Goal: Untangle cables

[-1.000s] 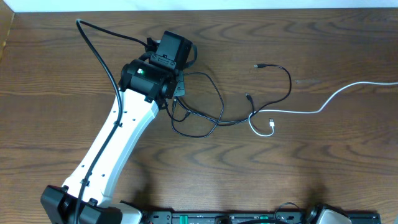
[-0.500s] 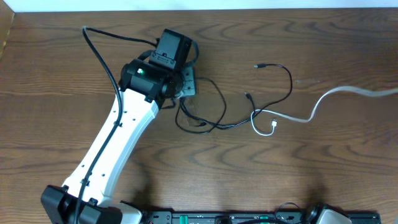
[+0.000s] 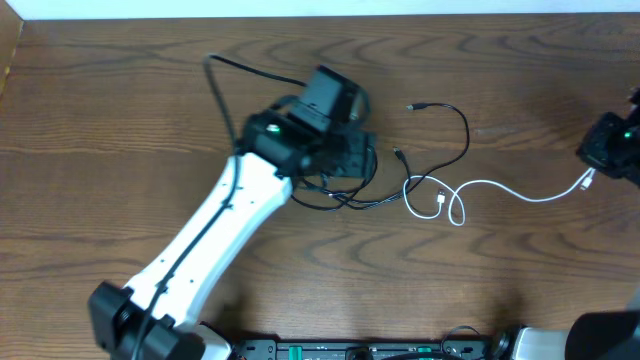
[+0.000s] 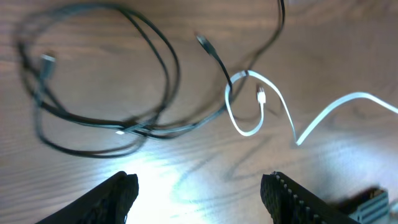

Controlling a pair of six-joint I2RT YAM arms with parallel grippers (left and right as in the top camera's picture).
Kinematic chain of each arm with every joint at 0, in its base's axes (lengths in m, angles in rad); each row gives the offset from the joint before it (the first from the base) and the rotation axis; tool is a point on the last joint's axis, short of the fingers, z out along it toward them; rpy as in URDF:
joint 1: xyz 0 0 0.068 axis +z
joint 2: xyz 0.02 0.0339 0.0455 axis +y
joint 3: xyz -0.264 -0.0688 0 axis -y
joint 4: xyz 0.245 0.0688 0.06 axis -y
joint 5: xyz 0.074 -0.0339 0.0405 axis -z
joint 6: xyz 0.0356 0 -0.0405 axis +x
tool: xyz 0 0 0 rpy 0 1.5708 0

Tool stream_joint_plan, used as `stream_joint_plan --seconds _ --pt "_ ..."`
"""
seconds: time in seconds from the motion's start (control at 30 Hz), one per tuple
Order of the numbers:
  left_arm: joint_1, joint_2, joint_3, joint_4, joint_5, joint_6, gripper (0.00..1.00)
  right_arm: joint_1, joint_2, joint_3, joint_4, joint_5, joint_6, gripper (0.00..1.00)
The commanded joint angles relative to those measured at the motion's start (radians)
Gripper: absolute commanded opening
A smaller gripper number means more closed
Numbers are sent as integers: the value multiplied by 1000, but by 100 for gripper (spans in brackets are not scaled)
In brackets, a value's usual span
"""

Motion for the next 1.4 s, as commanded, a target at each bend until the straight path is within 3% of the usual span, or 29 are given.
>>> stream_joint_plan --seconds 0.0,0.17,0.3,0.47,0.67,0.97,1.2,1.37 --pt "-53 85 -18 10 10 -2 70 28 51 5 -27 -33 -92 13" --pt "-93 183 -18 48 11 -2 70 46 71 5 -29 -69 -112 58" --pt "-118 232 -18 94 11 -2 69 68 71 5 -31 -153 -155 70" --pt "-136 280 -18 151 11 -6 68 134 71 5 -32 -171 -177 72" --pt "-154 327 -18 196 11 -12 52 162 71 5 -27 -169 -177 72" --pt "-198 423 -18 234 26 -103 50 163 71 5 -27 -169 -176 72" --pt "-231 472 -18 272 25 -165 37 163 71 5 -28 -169 -176 72" --pt "-241 502 -18 283 -11 -164 34 163 71 5 -32 -169 -177 72"
